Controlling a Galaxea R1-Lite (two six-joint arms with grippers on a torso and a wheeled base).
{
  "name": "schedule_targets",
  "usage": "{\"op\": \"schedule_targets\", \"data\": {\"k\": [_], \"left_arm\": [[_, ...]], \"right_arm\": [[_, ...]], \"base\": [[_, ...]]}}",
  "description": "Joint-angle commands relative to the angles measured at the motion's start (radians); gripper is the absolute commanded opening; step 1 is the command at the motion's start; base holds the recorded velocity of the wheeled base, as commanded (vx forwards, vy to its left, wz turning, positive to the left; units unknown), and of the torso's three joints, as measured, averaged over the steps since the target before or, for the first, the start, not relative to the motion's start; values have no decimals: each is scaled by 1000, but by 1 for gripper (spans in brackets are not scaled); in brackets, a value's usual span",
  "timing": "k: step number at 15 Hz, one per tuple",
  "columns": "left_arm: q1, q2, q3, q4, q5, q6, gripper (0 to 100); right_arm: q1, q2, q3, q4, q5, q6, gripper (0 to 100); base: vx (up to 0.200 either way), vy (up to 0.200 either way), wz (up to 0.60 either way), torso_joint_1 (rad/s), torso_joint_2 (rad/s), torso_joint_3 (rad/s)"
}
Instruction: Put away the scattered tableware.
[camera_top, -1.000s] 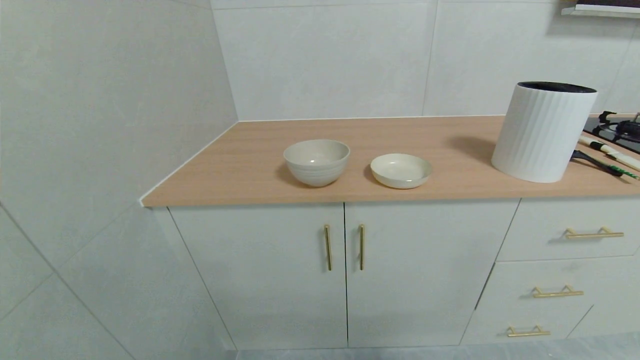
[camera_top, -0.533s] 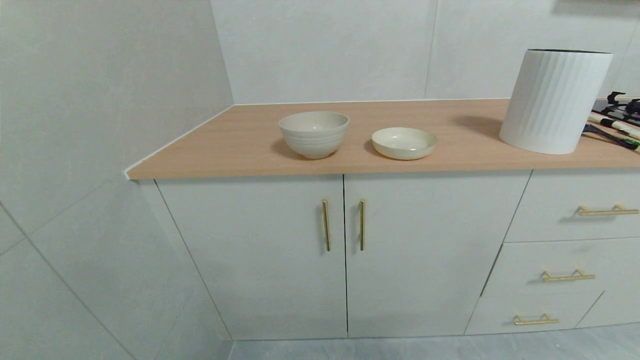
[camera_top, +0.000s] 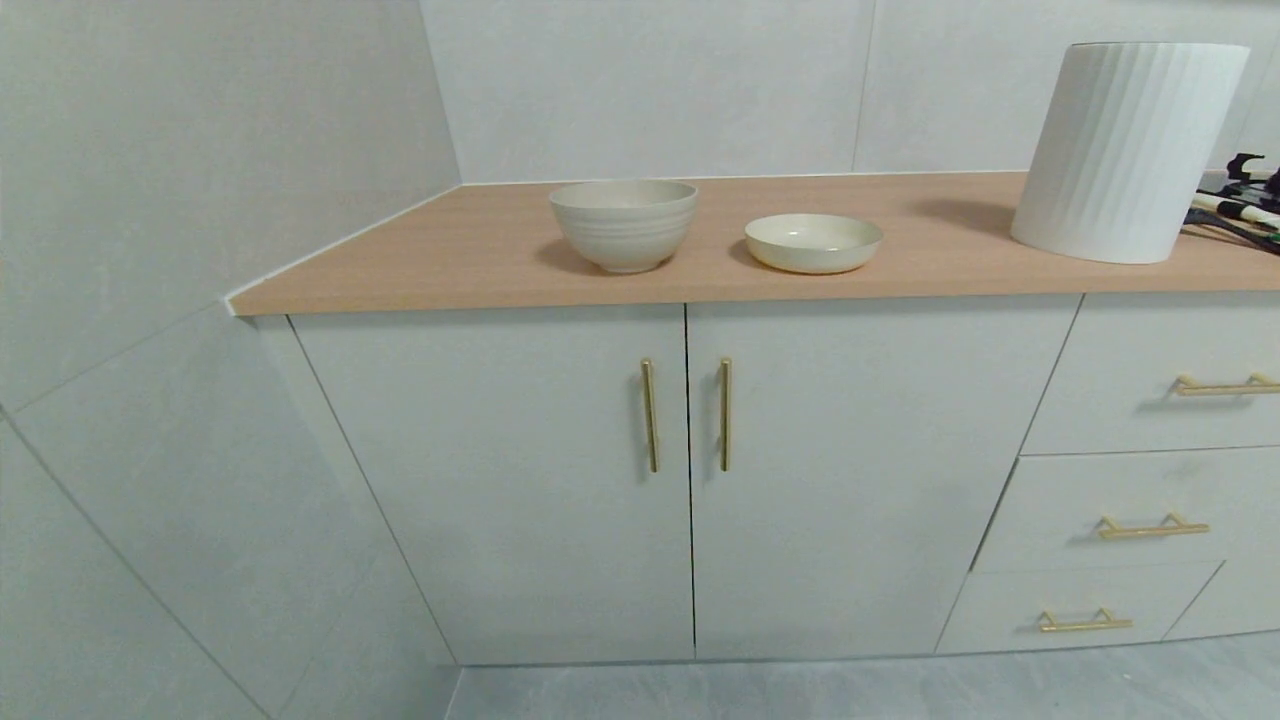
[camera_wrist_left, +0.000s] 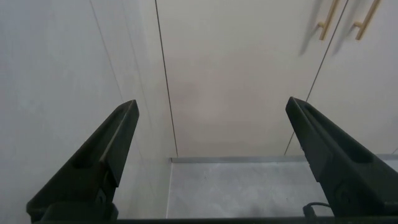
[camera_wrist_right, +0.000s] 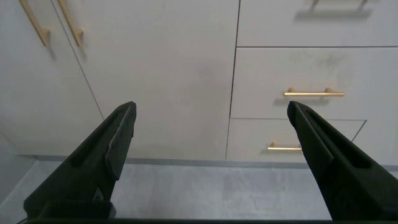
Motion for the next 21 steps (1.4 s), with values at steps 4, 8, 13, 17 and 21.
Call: {"op": "schedule_targets", "data": {"k": [4, 8, 13, 17, 21], "left_arm": [[0, 0, 0, 0, 0, 0, 100], [0, 0, 0, 0, 0, 0, 100], [0, 0, 0, 0, 0, 0, 100], [0, 0, 0, 0, 0, 0, 100], [0, 0, 0, 0, 0, 0, 100]], "right_arm": [[-1, 0, 0, 0, 0, 0, 100], [1, 0, 0, -2, 0, 0, 100], [-1, 0, 0, 0, 0, 0, 100], [1, 0, 0, 0, -1, -2, 100], [1, 0, -9, -5, 3, -45, 100]], "base": [[0, 0, 0, 0, 0, 0], [0, 0, 150, -1, 1, 1], [0, 0, 0, 0, 0, 0], [0, 0, 0, 0, 0, 0], [0, 0, 0, 0, 0, 0]]}}
